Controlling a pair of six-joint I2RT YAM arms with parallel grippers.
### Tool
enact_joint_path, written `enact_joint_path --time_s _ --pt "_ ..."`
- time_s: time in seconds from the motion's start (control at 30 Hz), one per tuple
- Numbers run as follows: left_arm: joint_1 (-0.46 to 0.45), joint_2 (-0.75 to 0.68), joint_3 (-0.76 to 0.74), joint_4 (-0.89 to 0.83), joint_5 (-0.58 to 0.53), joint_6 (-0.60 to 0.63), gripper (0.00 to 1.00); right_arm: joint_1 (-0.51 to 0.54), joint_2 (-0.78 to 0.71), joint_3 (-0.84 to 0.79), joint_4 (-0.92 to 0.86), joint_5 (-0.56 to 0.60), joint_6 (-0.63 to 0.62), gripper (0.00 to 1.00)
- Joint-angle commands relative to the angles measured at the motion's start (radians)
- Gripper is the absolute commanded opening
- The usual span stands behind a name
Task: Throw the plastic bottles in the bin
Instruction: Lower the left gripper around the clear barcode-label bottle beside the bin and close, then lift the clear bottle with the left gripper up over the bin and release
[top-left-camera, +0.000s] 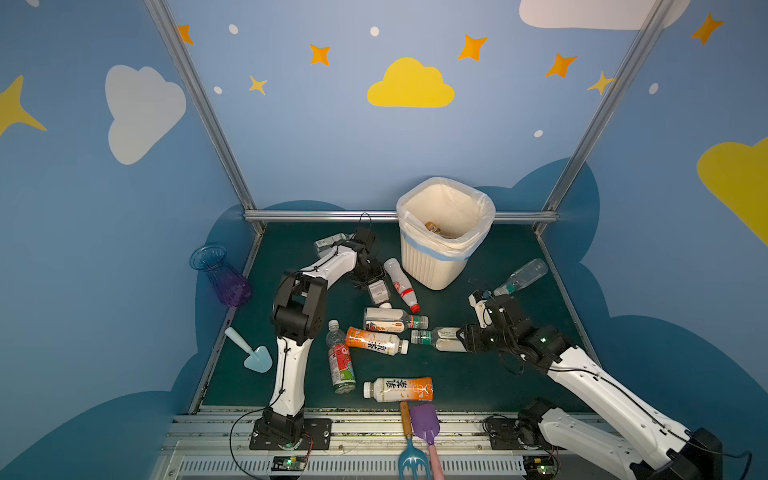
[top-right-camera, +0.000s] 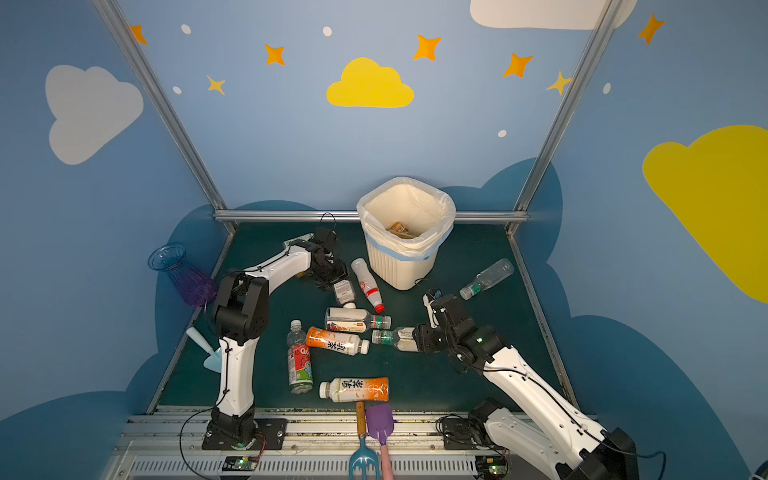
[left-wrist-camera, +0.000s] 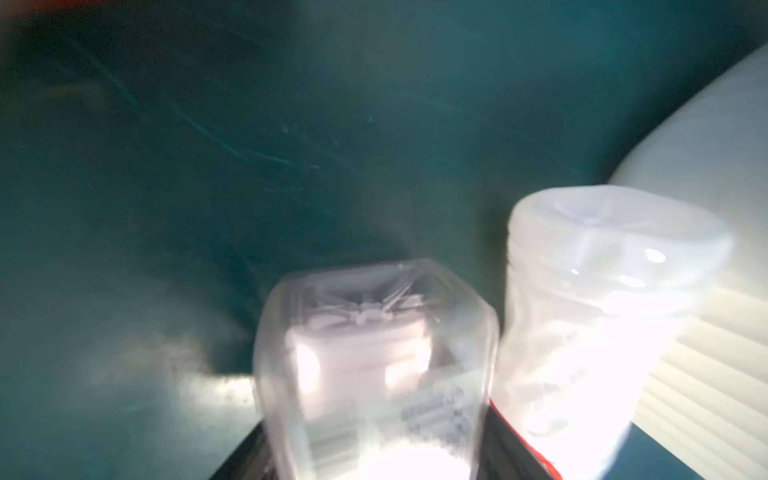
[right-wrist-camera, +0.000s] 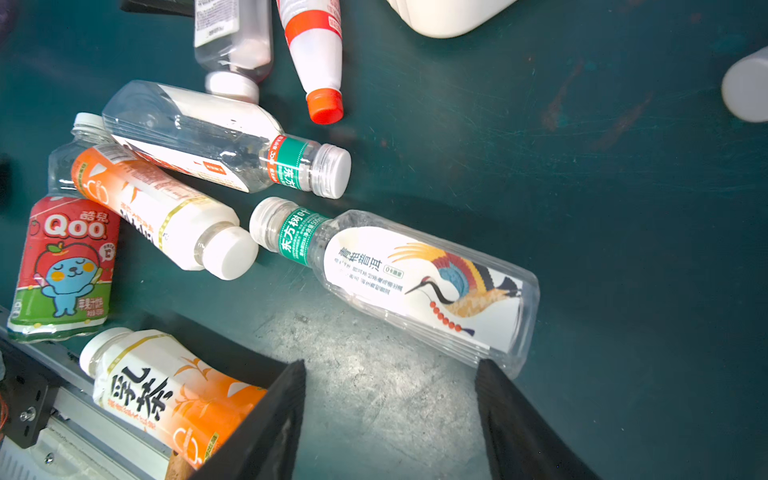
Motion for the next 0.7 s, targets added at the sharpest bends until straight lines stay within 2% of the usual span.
enact_joint_path --time_s 0.0,0.43,0.6,0.67 --pt "0.008 -0.089 -0.013 0.017 -0.029 0.026 0.6 -0.003 0.005 0.037 -0.018 0.01 0.007 0.66" --pt "0.04 -0.274 -0.071 0.02 -0.04 0.058 0.6 -0.002 0.031 0.063 -0.023 0.0 0.028 0.65" --pt "0.064 -0.411 -0.137 0.052 -0.044 0.064 0.6 0.0 0.029 0.064 -0.023 0.008 0.037 0.65" --pt "0.068 -0.494 -0.177 0.091 -0.08 0.064 0.59 0.0 0.023 0.061 -0.017 0.014 0.043 0.65"
